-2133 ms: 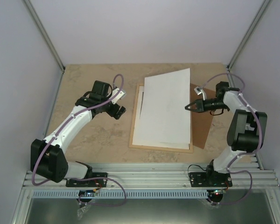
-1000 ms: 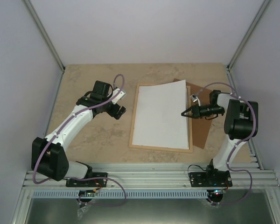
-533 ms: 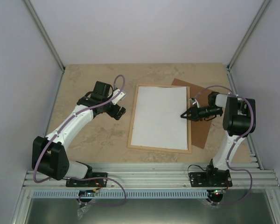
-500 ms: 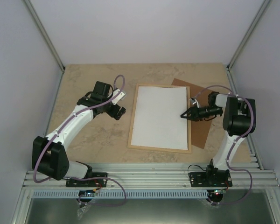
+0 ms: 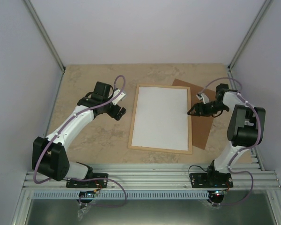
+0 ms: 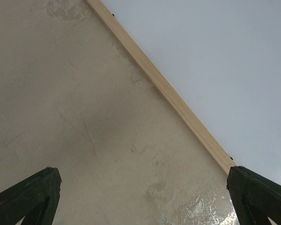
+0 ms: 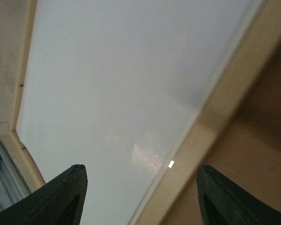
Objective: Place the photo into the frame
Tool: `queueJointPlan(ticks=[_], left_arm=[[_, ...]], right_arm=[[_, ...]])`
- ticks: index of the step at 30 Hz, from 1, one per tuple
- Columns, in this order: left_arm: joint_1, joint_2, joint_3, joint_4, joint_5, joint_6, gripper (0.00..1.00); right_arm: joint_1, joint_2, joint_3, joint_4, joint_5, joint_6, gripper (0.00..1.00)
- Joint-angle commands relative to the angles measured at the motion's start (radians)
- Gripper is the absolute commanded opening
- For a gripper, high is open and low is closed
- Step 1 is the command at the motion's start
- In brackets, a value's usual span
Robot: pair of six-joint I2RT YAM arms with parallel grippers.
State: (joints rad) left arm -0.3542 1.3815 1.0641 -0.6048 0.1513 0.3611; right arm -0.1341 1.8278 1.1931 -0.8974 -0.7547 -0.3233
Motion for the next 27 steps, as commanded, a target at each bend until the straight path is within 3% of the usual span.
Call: queueJointPlan(ticks=[1, 14, 19, 27], left_arm=[[0.003, 0.012, -0.011, 0.028, -0.003, -0.022, 0.99], [0.013, 0.029, -0.047, 0.037, 0.006, -0.083, 0.99], [0.074, 0.068, -0.04, 0.034, 0.067, -0.148, 0.99], [0.209, 0.177, 0.002, 0.028, 0.156, -0.222, 0.99]], right_arm=[[-0.021, -0.018, 0.002, -0.003, 0.114, -0.014, 0.64], [0.03, 0.17, -0.003, 0.027, -0.08, 0.046, 0.45], [0.118, 0.215, 0.063, 0.037, -0.187, 0.069, 0.43], [0.329, 0.368, 0.199, 0.189, -0.283, 0.224, 0.44]])
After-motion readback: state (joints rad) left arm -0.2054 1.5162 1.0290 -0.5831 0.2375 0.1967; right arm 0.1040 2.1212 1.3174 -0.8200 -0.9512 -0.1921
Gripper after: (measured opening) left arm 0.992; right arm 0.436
